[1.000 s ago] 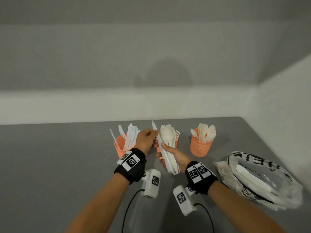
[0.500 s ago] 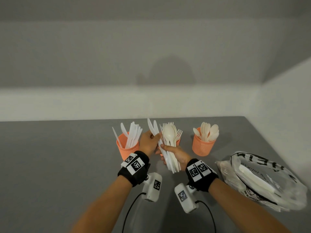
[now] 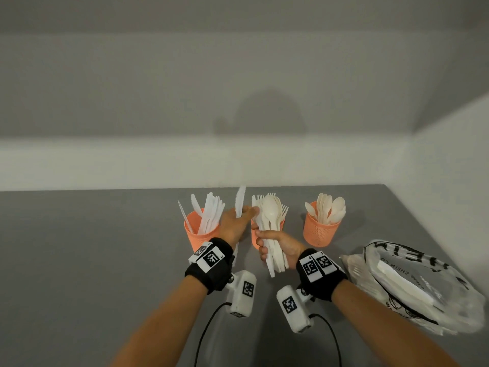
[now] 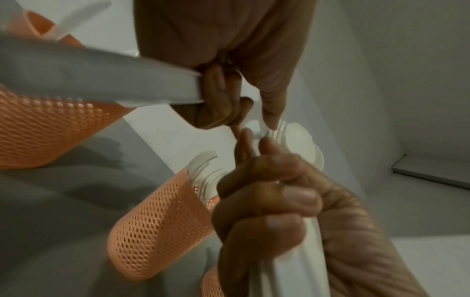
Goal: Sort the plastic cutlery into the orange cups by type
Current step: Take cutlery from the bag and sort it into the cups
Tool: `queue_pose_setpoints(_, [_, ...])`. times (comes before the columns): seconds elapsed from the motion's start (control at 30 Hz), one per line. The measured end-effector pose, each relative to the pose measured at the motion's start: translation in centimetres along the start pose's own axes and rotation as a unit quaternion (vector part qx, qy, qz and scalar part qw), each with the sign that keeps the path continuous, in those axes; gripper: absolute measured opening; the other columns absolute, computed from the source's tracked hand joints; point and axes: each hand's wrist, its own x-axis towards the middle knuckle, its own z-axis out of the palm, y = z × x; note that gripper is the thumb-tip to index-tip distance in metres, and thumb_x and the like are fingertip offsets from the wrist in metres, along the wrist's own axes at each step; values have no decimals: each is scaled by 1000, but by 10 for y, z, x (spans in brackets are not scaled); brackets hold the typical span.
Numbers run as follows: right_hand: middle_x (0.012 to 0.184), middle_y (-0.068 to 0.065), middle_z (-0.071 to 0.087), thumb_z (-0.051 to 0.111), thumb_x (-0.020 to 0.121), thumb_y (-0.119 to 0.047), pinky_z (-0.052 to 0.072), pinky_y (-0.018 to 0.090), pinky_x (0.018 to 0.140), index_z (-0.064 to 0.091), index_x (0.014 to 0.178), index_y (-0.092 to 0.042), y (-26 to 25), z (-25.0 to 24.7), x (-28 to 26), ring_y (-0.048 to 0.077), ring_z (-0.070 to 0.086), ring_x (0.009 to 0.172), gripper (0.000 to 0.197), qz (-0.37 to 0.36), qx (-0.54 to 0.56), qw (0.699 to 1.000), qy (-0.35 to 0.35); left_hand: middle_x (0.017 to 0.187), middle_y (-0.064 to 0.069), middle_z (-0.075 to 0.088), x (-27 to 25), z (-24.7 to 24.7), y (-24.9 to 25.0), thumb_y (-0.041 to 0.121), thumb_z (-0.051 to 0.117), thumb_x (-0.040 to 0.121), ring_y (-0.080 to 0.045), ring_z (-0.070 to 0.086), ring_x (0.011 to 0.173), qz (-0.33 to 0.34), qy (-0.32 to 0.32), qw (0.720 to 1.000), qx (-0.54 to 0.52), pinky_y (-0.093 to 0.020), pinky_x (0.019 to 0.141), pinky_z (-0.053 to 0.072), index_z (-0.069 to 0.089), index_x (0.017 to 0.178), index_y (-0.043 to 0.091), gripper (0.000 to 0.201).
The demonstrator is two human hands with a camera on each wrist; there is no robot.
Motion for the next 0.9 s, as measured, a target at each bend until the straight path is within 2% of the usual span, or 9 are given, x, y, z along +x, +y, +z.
queue_pose_setpoints(0.1, [54,-3,54,48,93,-16,41,16,40,58,90,-21,-2,2,-1,6,46,38,11,19,-11,1000,-13,60,2,58,0,0,-4,22,62,88,-1,47,38,5,-1,1000,-26,-13,38,35,59,105,7,23])
queue_pose_setpoints(0.17, [55,-2,56,49,92,-19,41,16,40,59,94,-21,-3,2,0,6,46,39,10,19,-17,1000,-12,77,-5,64,0,-3,-4,19,64,86,-5,56,54,9,19,999,-32,-16,50,43,57,106,9,24])
queue_pose_setpoints(0.3, [56,-2,57,51,92,-22,42,17,41,58,93,-18,-1,5,2,6,47,40,8,22,-29,999,-2,68,-2,55,4,-6,-6,21,52,93,-12,49,55,21,51,998,0,-20,58,42,53,95,10,11])
queue_pose_setpoints(0.37, [55,-2,59,52,92,-24,45,17,43,55,85,-15,0,7,5,7,51,42,12,15,-37,999,8,78,-8,60,8,-6,-10,24,43,96,-15,49,61,7,80,997,-5,-29,68,42,51,99,8,17])
queue_pose_setpoints(0.53, [64,5,67,53,91,-29,53,25,52,59,88,-12,3,11,10,14,63,53,18,23,-73,997,10,64,-2,52,8,-16,-13,24,40,98,-15,45,55,20,101,994,-30,-26,60,37,50,74,13,28])
queue_pose_setpoints(0.6, [63,5,68,54,92,-30,56,28,56,59,92,-13,4,11,11,16,67,55,17,32,-95,995,27,63,0,48,8,-25,-10,26,38,99,-13,44,56,27,119,992,-25,-26,61,37,51,72,16,32])
queue_pose_setpoints(0.7, [54,2,59,55,90,-35,55,35,62,58,98,-17,4,7,13,15,60,47,20,35,-94,994,47,57,-1,42,16,-46,5,31,39,99,-10,44,46,54,179,980,-75,-23,53,39,46,71,16,32])
queue_pose_setpoints(0.8, [46,-4,41,51,92,-37,51,28,56,57,102,-23,2,2,16,8,44,37,18,41,-95,994,43,57,-1,39,30,-69,22,29,45,96,-10,43,39,140,258,953,-74,-22,43,40,39,72,21,26])
queue_pose_setpoints(0.9, [42,-7,33,49,93,-36,40,18,42,57,103,-24,-1,2,16,5,34,33,18,39,-82,995,34,59,1,38,41,-86,35,36,55,90,-17,37,54,200,315,926,-49,-30,54,39,38,65,23,33])
